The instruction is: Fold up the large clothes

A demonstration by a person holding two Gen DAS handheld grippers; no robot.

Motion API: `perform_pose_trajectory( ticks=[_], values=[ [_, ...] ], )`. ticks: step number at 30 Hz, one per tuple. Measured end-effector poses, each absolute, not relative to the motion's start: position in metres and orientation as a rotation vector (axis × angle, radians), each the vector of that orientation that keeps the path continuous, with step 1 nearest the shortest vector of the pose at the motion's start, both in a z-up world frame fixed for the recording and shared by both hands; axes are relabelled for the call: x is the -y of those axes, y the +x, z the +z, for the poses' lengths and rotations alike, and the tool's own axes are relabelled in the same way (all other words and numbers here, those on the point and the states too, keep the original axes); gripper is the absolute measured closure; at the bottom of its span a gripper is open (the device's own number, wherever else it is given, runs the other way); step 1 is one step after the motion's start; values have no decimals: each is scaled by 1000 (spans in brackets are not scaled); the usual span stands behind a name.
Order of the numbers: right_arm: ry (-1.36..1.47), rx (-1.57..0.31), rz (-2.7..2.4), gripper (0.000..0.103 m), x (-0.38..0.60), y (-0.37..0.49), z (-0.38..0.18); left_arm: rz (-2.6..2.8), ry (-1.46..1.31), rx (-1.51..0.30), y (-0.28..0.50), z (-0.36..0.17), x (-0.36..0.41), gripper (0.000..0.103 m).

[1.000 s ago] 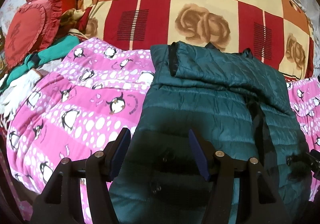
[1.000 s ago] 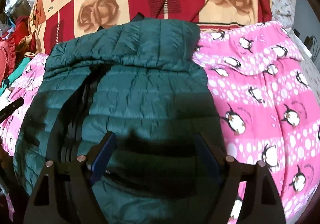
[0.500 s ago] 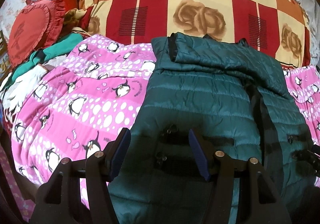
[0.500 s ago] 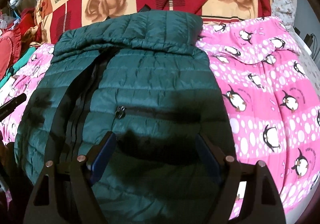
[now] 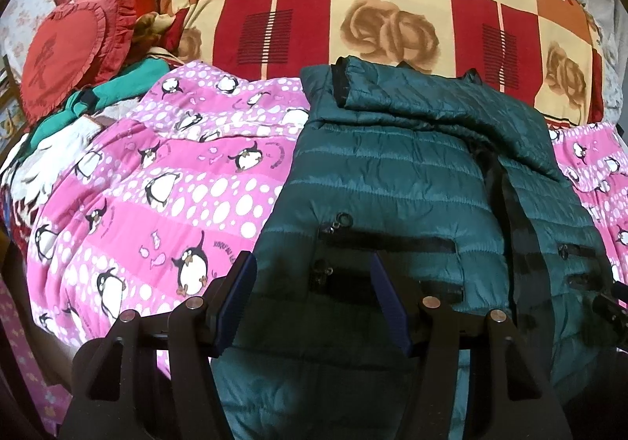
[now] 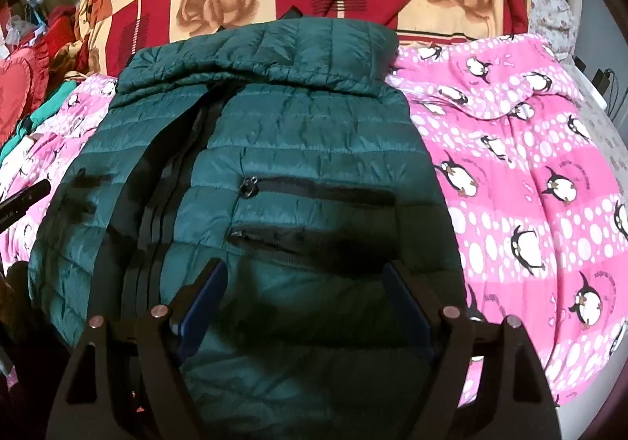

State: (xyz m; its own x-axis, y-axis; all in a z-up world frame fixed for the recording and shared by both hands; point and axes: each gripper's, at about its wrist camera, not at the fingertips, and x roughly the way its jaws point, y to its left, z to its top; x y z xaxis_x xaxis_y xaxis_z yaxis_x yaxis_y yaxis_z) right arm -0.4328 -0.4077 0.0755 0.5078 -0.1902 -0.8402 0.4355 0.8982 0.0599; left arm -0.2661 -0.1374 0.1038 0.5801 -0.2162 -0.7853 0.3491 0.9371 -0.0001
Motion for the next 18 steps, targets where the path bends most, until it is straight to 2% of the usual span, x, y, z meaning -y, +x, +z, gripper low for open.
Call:
perform_pose_trajectory(
  ticks=[18],
  values=[
    [286,-1005,-361,17,395,-448,69,-341,182,-904,-288,101,128,67]
  ],
)
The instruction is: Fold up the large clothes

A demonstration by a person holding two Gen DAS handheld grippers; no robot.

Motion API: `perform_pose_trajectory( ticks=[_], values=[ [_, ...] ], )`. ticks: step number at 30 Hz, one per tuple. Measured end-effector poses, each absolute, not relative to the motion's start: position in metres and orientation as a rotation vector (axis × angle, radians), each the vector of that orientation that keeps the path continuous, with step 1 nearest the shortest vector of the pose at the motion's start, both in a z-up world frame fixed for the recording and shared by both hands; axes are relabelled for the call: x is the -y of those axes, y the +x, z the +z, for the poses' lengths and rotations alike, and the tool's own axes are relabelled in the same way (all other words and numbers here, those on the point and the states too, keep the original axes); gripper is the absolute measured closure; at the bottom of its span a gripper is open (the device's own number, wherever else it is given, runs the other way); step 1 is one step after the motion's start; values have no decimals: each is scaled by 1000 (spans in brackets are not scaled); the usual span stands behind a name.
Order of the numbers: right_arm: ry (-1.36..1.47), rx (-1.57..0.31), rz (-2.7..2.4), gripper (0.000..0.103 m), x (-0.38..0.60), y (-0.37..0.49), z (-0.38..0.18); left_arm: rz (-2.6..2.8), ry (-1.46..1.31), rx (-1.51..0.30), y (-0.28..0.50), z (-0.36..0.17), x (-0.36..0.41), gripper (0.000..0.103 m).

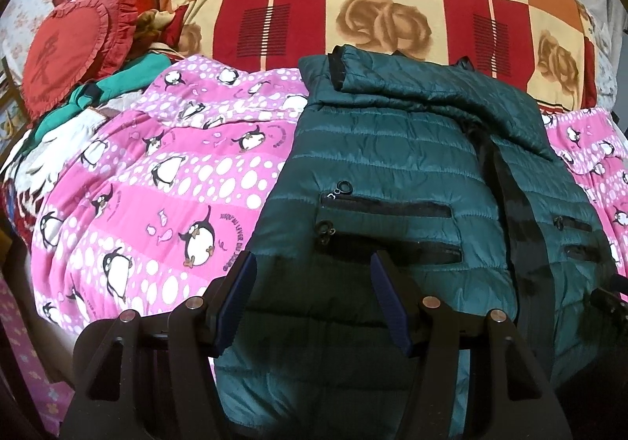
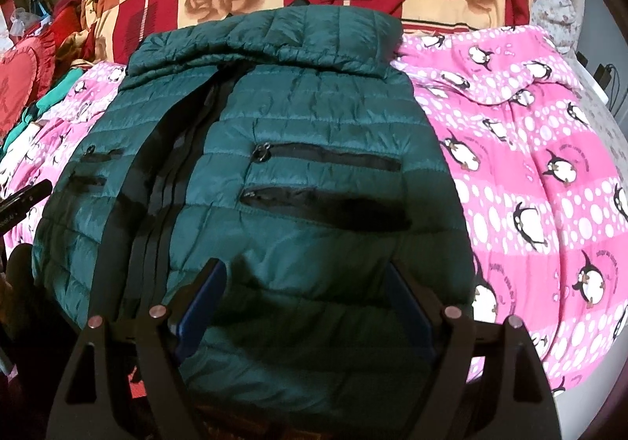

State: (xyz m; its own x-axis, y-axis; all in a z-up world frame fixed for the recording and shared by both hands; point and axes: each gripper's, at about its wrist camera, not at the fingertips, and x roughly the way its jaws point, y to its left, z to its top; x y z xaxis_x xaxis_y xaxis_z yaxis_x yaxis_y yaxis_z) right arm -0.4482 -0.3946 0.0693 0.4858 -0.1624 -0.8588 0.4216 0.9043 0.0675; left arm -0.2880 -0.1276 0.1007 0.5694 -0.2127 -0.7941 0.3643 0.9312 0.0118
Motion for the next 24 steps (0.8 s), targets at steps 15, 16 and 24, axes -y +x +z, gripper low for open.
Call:
perform_pose_trajectory(
  ticks=[15,16,24],
  values=[
    [299,-1034,-363,17,394,-462,60,-334,193,-932,-291,94,118,67],
    [301,-1035,-364,16,394,-463,60,-337,192,-936,-291,93,117,67],
    [313,-1039,-367,15,397,-466,60,-345,181,-963,-288,89,112,67]
  ],
)
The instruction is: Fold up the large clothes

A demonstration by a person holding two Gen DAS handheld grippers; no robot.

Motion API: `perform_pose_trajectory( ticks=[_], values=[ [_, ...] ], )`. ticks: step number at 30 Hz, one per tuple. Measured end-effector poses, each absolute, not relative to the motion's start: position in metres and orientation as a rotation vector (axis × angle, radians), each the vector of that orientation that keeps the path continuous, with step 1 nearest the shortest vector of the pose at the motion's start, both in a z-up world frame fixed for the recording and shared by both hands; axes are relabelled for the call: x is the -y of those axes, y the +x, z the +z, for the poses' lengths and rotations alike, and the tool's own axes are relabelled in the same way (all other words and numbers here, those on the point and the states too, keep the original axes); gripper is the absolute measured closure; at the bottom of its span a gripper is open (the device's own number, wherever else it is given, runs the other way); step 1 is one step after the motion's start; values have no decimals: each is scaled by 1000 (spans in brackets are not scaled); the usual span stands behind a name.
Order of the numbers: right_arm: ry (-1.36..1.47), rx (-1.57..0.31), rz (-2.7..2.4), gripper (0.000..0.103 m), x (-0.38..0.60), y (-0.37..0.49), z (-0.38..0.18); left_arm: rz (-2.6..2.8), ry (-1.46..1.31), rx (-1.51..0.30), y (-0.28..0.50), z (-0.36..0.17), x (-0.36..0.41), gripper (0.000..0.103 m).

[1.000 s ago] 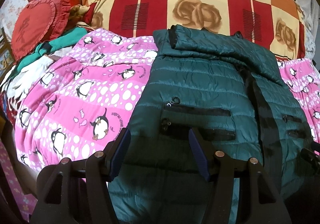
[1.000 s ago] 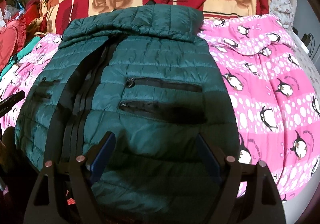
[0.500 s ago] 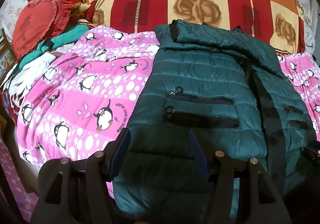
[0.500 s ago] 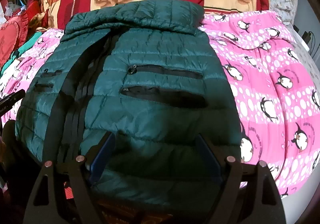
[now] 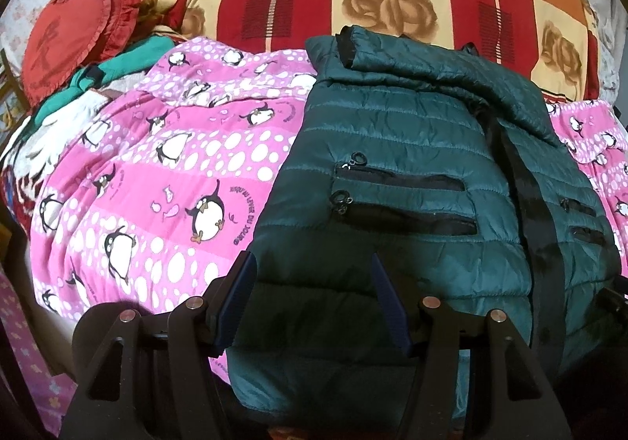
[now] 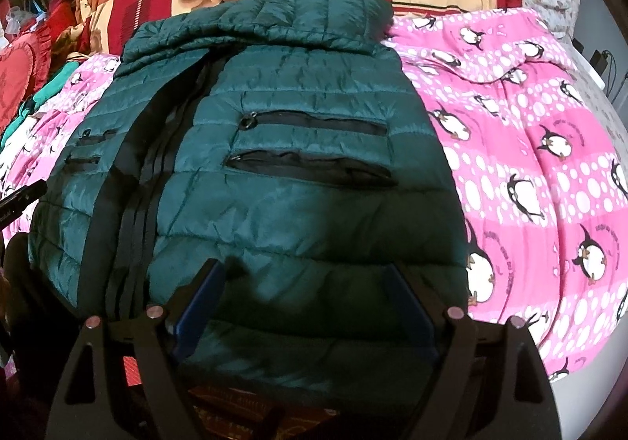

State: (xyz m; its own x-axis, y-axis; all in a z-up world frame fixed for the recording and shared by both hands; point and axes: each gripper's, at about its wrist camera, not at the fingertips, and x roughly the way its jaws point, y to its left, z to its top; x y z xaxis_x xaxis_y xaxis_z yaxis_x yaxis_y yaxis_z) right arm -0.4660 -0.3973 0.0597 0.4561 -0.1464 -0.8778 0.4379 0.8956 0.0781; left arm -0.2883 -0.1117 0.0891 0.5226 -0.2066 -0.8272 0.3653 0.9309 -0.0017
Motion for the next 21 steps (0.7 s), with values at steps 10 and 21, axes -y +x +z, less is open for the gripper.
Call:
perform_pose_trajectory(
  ticks=[10,21],
  values=[
    [328,-1054,-378,14,412,-481,62,-481,41,-1091,-270,88,69,67],
    [410,-1092,-422,12,450,-501,53,-556,-20,-1263,-271,52,44,67]
  ],
)
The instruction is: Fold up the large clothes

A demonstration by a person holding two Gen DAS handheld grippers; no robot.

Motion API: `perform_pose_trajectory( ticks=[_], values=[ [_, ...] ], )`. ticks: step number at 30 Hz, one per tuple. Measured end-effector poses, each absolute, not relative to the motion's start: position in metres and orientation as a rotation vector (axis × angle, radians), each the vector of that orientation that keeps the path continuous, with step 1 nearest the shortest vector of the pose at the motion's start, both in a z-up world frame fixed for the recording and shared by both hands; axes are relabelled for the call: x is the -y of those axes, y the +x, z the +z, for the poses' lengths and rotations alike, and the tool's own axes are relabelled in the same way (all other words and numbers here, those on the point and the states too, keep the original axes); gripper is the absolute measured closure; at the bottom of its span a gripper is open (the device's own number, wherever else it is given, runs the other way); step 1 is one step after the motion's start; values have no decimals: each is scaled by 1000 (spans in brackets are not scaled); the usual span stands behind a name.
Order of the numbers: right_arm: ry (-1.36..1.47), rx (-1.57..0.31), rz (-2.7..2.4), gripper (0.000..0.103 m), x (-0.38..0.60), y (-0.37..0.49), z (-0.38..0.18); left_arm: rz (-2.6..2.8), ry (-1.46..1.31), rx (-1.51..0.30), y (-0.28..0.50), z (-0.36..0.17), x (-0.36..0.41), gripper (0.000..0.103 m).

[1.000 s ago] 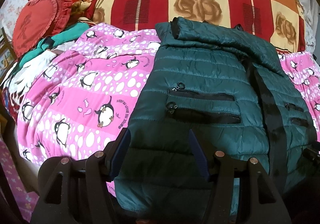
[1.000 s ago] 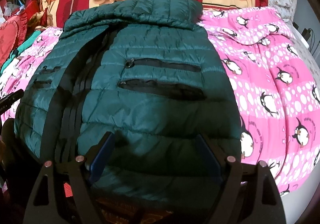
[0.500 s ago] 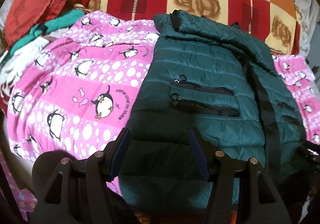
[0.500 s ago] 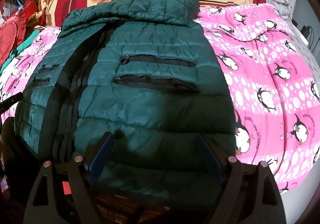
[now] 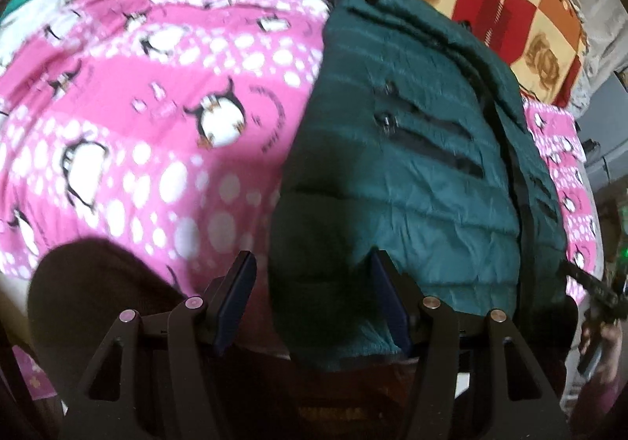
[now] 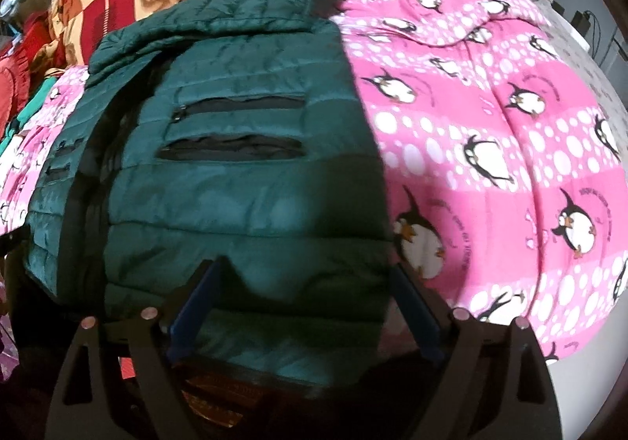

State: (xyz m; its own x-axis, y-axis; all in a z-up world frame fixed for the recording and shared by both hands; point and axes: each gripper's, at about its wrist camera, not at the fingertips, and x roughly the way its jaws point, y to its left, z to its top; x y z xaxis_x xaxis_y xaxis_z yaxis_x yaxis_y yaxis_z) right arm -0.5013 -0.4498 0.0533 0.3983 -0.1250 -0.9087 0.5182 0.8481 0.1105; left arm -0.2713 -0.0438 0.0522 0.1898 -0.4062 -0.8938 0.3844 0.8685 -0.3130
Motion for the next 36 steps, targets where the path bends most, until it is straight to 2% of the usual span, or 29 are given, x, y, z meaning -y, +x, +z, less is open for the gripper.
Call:
perform_pose_trajectory(
  ticks=[2,7,15,17,19,20,21,23,30,36],
  values=[
    [439,-1093,-426,11,458,-505,52,-564,-10,-1279,-273,45,46,67],
    [534,-1123,-392,8,471,-507,34,-553,-28,-1304,-272,32,53,56],
    [596,-1132,-278,8,457,-501,21,-535,-24,-1293,-274,31,55,54],
    [604,-1124,-267,9,454,-504,23,-546,-49,-1297,-274,32,52,70],
    [576,-1115,-240,27,450,-504,28,-572,-53,-1297,-275,37,55,98],
    [525,-1107,-233,47,445,-503,34,-576,-25,-1275,-277,44,58,103],
    [495,-1091,-238,69,443,-504,40,-577,-2,-1248,-279,52,59,103],
    [468,-1032,-244,81,440,-503,57,-593,5,-1202,-280,69,61,103],
    [428,-854,-236,83,452,-482,113,-625,-55,-1000,-257,139,69,103],
    [419,-737,-282,83,479,-453,146,-590,-66,-915,-226,165,90,103]
  ],
)
